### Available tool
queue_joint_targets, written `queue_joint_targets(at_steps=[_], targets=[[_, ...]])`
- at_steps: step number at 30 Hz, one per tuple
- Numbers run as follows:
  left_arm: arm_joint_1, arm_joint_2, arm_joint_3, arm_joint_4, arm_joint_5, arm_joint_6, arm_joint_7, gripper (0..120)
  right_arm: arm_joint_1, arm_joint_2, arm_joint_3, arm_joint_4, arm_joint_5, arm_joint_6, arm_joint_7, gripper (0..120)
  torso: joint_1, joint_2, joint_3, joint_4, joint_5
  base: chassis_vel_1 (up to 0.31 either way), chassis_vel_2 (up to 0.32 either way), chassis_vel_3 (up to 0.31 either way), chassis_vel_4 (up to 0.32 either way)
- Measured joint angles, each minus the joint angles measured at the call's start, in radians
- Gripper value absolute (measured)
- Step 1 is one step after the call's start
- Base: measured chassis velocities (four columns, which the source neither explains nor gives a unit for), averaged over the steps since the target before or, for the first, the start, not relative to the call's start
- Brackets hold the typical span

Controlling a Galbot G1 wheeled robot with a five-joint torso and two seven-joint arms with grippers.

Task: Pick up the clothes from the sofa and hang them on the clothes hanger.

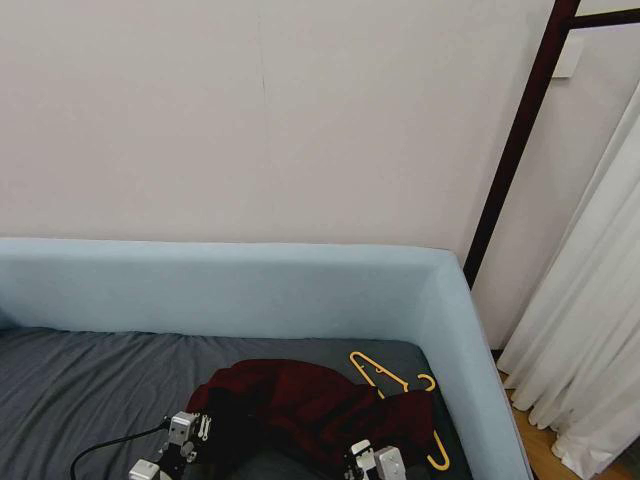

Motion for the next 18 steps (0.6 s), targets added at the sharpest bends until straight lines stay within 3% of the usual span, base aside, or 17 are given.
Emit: queue_joint_targets(at_steps=[8,10,18], targets=[[-0.001,0.003,0.003,0.010,-0.001,-0.005,0.001,0,-0.004,0.002,0.011,0.016,0.032,-0.021,-0.026,53,0.000,0.000,0.000,0.0000,0.0001,0.000,0.000,0.000,0.000],[-0.001,0.004,0.003,0.010,-0.001,-0.005,0.002,0,-0.006,0.002,0.011,0.026,0.059,-0.028,-0.027,56,0.000,0.000,0.000,0.0000,0.0001,0.000,0.000,0.000,0.000],[0.020,0.007,-0.015,0.021,0.014,-0.012,0.004,0,0.038,0.028,0.038,-0.013,0.172,-0.001,-0.190,88,0.000,0.000,0.000,0.0003,0.0001,0.000,0.000,0.000,0.000]])
